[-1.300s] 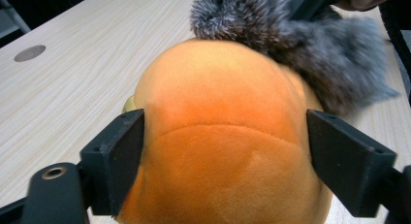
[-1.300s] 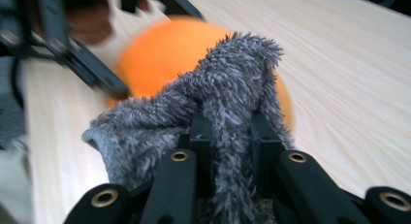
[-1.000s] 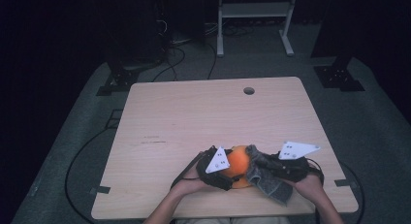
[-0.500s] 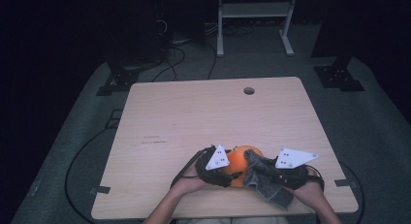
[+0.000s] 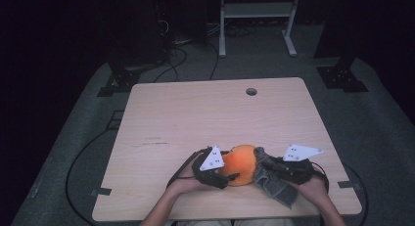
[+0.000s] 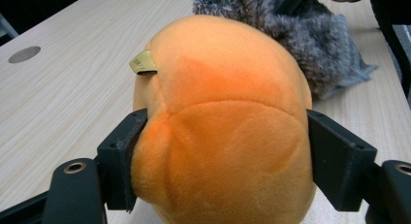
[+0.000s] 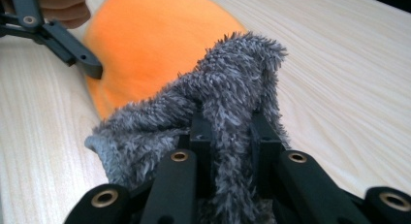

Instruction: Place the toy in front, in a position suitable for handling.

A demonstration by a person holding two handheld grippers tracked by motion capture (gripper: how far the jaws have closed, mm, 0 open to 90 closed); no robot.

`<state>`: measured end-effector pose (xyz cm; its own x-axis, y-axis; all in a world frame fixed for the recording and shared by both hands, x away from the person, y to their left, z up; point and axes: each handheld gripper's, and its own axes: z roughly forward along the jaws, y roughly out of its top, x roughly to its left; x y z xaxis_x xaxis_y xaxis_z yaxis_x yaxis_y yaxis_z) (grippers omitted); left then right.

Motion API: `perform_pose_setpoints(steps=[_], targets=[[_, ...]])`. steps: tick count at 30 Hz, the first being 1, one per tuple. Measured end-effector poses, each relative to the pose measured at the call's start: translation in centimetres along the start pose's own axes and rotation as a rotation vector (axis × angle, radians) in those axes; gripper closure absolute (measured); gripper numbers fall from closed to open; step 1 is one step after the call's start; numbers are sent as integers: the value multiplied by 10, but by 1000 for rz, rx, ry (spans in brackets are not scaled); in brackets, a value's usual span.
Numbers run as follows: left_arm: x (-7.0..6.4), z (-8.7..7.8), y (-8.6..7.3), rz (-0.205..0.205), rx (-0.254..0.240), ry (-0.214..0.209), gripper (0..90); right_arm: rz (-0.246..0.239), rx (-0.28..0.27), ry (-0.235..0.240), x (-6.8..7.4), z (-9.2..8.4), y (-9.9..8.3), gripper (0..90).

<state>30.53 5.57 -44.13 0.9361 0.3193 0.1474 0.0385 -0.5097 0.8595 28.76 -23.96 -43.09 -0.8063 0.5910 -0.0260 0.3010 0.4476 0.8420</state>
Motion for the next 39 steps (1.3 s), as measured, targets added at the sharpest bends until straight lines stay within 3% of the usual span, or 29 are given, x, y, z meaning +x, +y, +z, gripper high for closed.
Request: perform_pose_setpoints(steps=[5, 7, 10, 14, 18, 20, 23, 27, 31, 32, 34, 36, 39], targets=[[-4, 3, 1, 35, -13, -14, 228, 21, -80, 36, 0, -5, 12, 756], [-2, 2, -1, 21, -10, -16, 227, 9, -56, 33, -1, 2, 13, 757], [0, 1, -3, 2, -20, -23, 227, 65, -39, 42, -10, 5, 4, 758], [-2, 1, -2, 22, -16, -24, 223, 54, 24, -17, -13, 0, -3, 757], [-7, 3, -2, 48, -30, -27, 192, 53, -53, 3, -12, -5, 5, 756], [-4, 3, -4, 26, -30, -27, 184, 42, -28, 3, -11, 2, 7, 756], [-1, 2, -4, 2, -35, -28, 184, 84, -15, 23, -16, 8, -1, 758], [-2, 2, -4, 10, -37, -31, 185, 74, 62, -11, -21, 3, -10, 756], [-5, 3, -4, 45, -39, -42, 185, 101, -43, 26, -22, -7, -4, 756], [-5, 2, -4, 47, -39, -45, 185, 100, -45, 36, -21, -5, -2, 756], [-4, 1, -5, 44, -40, -48, 185, 88, 1, 42, -19, 3, -4, 756], [-3, 0, -5, 27, -40, -46, 184, 111, 26, 55, -21, 7, -9, 756], [1, 0, -6, -1, -46, -51, 179, 80, 75, 11, -23, 2, -14, 756]])
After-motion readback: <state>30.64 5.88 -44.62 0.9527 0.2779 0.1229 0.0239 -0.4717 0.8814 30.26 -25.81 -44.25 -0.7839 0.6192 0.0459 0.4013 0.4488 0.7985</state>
